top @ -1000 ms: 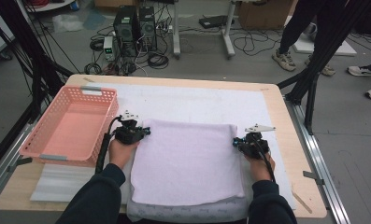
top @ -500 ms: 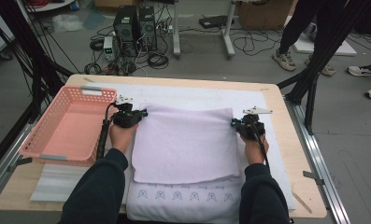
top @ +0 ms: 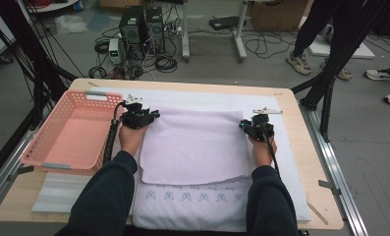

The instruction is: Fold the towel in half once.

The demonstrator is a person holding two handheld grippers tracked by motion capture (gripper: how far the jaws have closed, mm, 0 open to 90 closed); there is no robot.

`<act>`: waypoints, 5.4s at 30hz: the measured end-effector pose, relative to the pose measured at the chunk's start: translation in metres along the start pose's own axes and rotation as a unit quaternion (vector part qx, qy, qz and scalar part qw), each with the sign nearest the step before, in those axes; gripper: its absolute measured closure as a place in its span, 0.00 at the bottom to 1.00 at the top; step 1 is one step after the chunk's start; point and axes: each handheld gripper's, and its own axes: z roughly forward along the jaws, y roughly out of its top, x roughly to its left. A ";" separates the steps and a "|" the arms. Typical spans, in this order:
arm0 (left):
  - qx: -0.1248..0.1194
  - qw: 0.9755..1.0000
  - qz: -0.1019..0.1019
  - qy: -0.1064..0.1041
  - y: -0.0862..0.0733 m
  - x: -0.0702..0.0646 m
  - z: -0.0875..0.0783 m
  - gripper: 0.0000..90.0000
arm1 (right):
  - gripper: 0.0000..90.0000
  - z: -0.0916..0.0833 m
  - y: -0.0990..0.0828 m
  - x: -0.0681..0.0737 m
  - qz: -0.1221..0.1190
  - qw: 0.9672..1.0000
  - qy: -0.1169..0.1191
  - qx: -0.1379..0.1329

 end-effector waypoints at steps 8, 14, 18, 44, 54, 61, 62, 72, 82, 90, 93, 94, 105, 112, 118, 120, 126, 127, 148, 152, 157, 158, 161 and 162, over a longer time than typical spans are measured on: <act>0.005 1.000 0.001 -0.023 -0.006 -0.001 -0.011 0.42 | 0.63 -0.016 0.006 0.001 -0.010 1.000 0.001 -0.011; 0.019 0.998 0.027 -0.044 -0.008 -0.011 -0.021 0.40 | 0.59 -0.029 0.004 0.006 -0.025 0.999 0.017 -0.010; 0.007 0.998 0.029 -0.056 -0.011 -0.018 -0.031 0.41 | 0.56 -0.037 0.001 0.010 -0.025 0.999 0.033 0.008; 0.033 0.996 0.045 -0.074 -0.072 -0.052 -0.100 0.41 | 0.56 -0.105 -0.075 0.037 -0.058 0.995 0.075 0.022; 0.051 0.995 0.051 -0.064 -0.102 -0.054 -0.126 0.45 | 0.57 -0.121 -0.100 0.051 -0.084 0.990 0.095 0.054; 0.066 0.994 0.051 -0.063 -0.113 -0.057 -0.138 0.53 | 0.58 -0.135 -0.107 0.052 -0.076 0.991 0.103 0.047; 0.070 0.994 0.054 -0.066 -0.114 -0.057 -0.140 0.54 | 0.58 -0.137 -0.108 0.053 -0.074 0.991 0.104 0.046; 0.073 0.991 0.093 -0.060 -0.119 -0.065 -0.146 0.91 | 0.71 -0.136 -0.115 0.061 -0.093 0.988 0.100 0.076; 0.053 0.992 0.081 -0.078 -0.115 -0.066 -0.152 1.00 | 0.97 -0.136 -0.115 0.062 -0.100 0.987 0.102 0.077; 0.039 0.992 0.075 -0.093 -0.115 -0.069 -0.168 1.00 | 0.97 -0.156 -0.112 0.058 -0.090 0.988 0.113 0.049; 0.036 0.993 0.074 -0.091 -0.116 -0.067 -0.174 1.00 | 0.97 -0.163 -0.113 0.059 -0.095 0.988 0.116 0.045; 0.035 0.993 0.073 -0.088 -0.116 -0.066 -0.175 1.00 | 0.97 -0.164 -0.114 0.060 -0.097 0.987 0.116 0.046; 0.073 0.996 0.025 -0.045 -0.122 -0.064 -0.154 0.61 | 0.97 -0.158 -0.117 0.060 -0.102 0.987 0.114 0.056; 0.070 0.994 0.078 -0.037 -0.122 -0.074 -0.155 0.97 | 0.97 -0.157 -0.117 0.060 -0.105 0.986 0.115 0.055; 0.057 0.995 0.050 -0.068 -0.121 -0.072 -0.168 0.97 | 0.97 -0.162 -0.117 0.060 -0.101 0.986 0.123 0.048; 0.053 0.994 0.044 -0.080 -0.120 -0.071 -0.173 0.97 | 0.97 -0.167 -0.117 0.060 -0.102 0.986 0.124 0.047; 0.047 0.993 0.036 -0.102 -0.124 -0.077 -0.189 0.97 | 0.97 -0.187 -0.120 0.062 -0.105 0.985 0.135 0.035; 0.048 0.993 0.036 -0.105 -0.125 -0.078 -0.193 0.97 | 0.97 -0.191 -0.121 0.063 -0.104 0.985 0.136 0.035; 0.065 0.988 0.033 -0.135 -0.142 -0.076 -0.214 0.54 | 0.71 -0.221 -0.136 0.073 -0.100 0.984 0.142 0.052; 0.032 0.991 0.026 -0.131 -0.122 -0.065 -0.203 0.50 | 0.71 -0.209 -0.125 0.061 -0.064 0.991 0.118 0.015; 0.009 0.992 0.021 -0.125 -0.101 -0.060 -0.185 0.49 | 0.81 -0.171 -0.111 0.046 -0.042 0.997 0.068 0.014; 0.003 0.992 0.018 -0.123 -0.098 -0.059 -0.182 0.49 | 0.82 -0.163 -0.109 0.044 -0.032 0.997 0.065 0.017; -0.001 0.993 0.011 -0.118 -0.093 -0.056 -0.173 0.49 | 0.81 -0.137 -0.103 0.045 -0.039 0.997 0.063 0.034; 0.001 0.993 0.011 -0.115 -0.092 -0.056 -0.169 0.49 | 0.80 -0.129 -0.101 0.047 -0.040 0.997 0.059 0.042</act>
